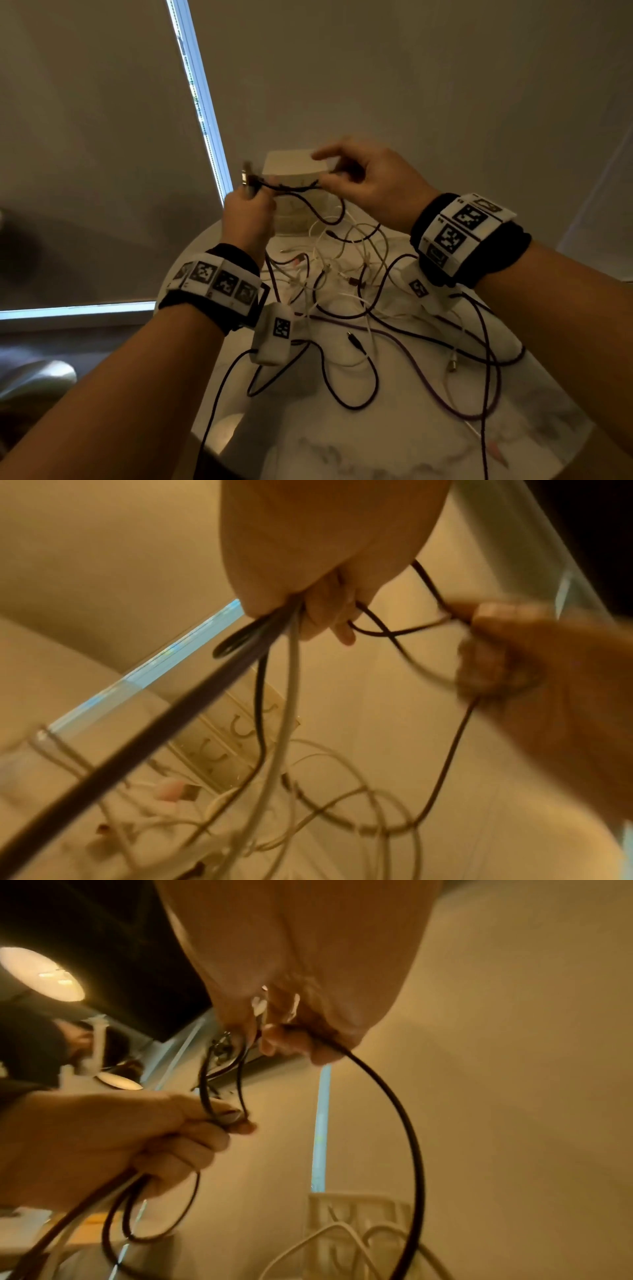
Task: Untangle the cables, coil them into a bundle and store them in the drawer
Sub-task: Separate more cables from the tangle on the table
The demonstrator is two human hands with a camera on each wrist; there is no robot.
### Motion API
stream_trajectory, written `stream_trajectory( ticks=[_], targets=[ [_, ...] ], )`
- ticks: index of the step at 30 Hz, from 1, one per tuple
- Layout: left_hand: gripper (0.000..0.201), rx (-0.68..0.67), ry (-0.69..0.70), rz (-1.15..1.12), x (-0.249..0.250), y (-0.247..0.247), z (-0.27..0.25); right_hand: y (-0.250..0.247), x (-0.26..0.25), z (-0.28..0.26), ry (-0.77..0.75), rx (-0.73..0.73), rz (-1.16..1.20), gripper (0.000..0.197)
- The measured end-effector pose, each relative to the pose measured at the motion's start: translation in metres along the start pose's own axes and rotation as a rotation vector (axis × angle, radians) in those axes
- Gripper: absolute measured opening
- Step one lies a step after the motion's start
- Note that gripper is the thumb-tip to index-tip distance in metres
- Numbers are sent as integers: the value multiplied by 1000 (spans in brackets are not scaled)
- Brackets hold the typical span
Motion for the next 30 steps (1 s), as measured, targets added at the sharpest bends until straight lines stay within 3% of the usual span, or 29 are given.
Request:
stream_trajectory(
  ticks=[3, 6, 8, 11, 13, 15, 20, 23, 25, 28, 29, 30],
  targets=[
    [19, 203, -20, -127, 7, -22, 11, 15, 65, -24, 259, -229, -245, 19],
    [15, 269, -15, -153, 10, -29, 14, 27, 124, -52, 357, -389, -469, 25],
    [13, 252, -10, -128, 7, -25, 11, 23, 137, -54, 424, -346, -493, 31],
    [24, 186, -32, -20, -5, -16, 11, 7, 121, -35, 515, -110, -225, 35],
    [21, 151, -38, 94, -17, -14, 13, -12, 97, -12, 431, 86, -73, 33],
    [18, 110, -23, 219, -24, -13, 11, -30, 72, 6, 249, 222, -76, 32],
    [25, 1, 18, 473, -32, -6, 8, -44, 37, 3, -95, 356, -236, 31],
    [26, -20, 35, 532, -31, -6, 8, -55, 35, -10, -191, 511, -249, 29],
    [26, -9, 40, 526, -30, -7, 7, -57, 48, -10, -52, 479, -172, 27],
    [26, 7, 38, 522, -28, -7, 6, -30, 88, -17, 521, 48, -177, 34],
    [27, -5, 29, 530, -28, -7, 6, -25, 94, -23, 623, -45, -182, 39],
    [27, -24, 21, 542, -29, -6, 6, -25, 97, -24, 636, -45, -175, 41]
  ],
)
Point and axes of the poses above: each hand's wrist, its own z-axis towards the middle knuckle, its own y-axis out of the palm, x = y × z, the point moved 7 cm from there along z, towards the middle knuckle, and after that the axes turned 10 degrees about x, right-handed, at the moved point
